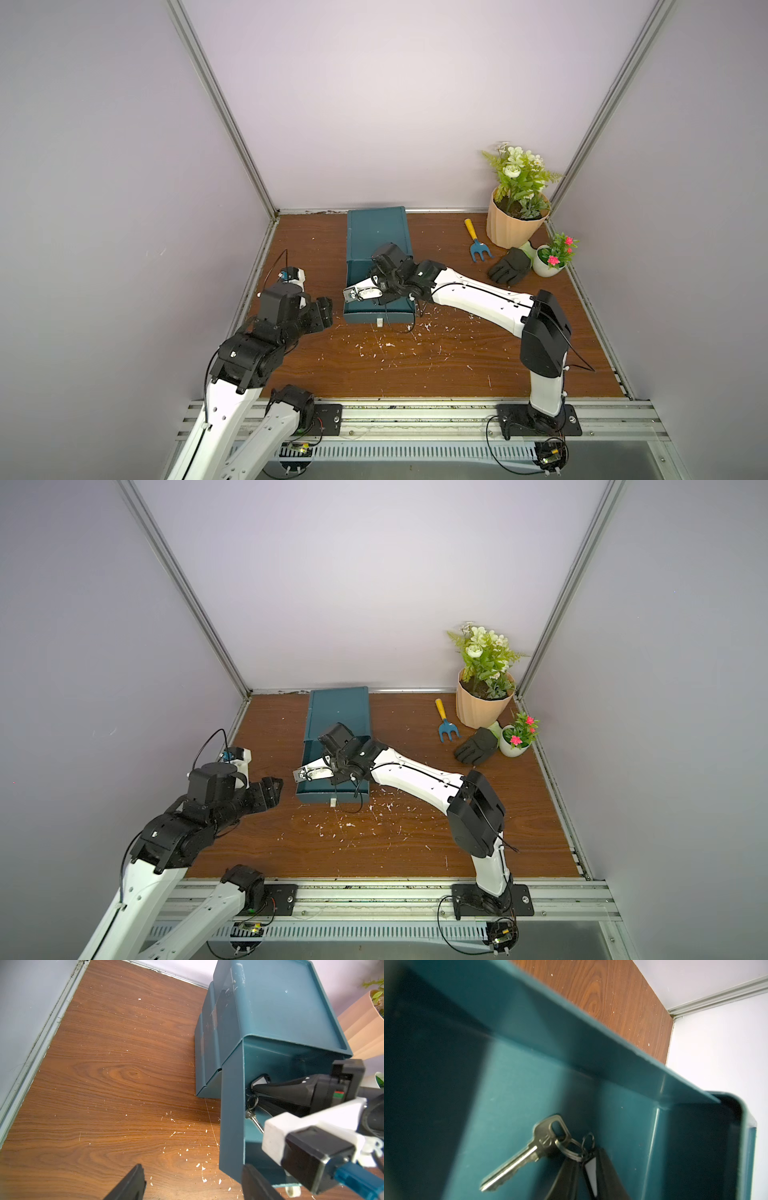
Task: Take the keys out of the drawer
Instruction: Pick up the key from the drawer.
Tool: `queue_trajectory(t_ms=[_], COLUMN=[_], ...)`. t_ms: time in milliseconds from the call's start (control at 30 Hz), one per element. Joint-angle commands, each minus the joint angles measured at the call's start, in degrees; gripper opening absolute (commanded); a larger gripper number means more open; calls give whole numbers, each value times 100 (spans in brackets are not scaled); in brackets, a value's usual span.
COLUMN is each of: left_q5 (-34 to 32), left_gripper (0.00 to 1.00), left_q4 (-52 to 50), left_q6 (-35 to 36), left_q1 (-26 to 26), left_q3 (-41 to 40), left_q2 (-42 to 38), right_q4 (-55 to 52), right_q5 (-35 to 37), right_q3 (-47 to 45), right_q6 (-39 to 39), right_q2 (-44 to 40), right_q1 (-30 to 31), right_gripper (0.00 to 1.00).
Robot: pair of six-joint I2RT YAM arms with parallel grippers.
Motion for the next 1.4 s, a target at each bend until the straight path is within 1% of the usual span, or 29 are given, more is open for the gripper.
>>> queue_trajectory(t_ms=[0, 300, 433, 667, 833, 1367], left_q5=[-9, -8, -22, -36, -23, -14], left_gripper=[76, 76, 76, 76, 76, 75], left_q4=[41, 37, 15, 7, 7, 7], left_q6=[-12, -39, -45, -56, -46, -64], left_q1=[56, 66, 64, 63, 64, 63], left_q3=[148, 169, 169, 171, 162, 169], left_q2=[-67, -139, -156, -183, -190, -152], right_q4=[-91, -132, -84, 245, 293, 1105], right_q5=[-192, -120, 33, -146, -181, -401], right_q3=[96, 234, 363, 370, 391, -286], right_q6=[79, 270, 459, 961, 1169, 1800], right_q2=[134, 207, 204, 19, -51, -913], right_q1=[30, 72, 45, -60, -131, -248], right_gripper=[18, 0, 0, 0, 0, 0])
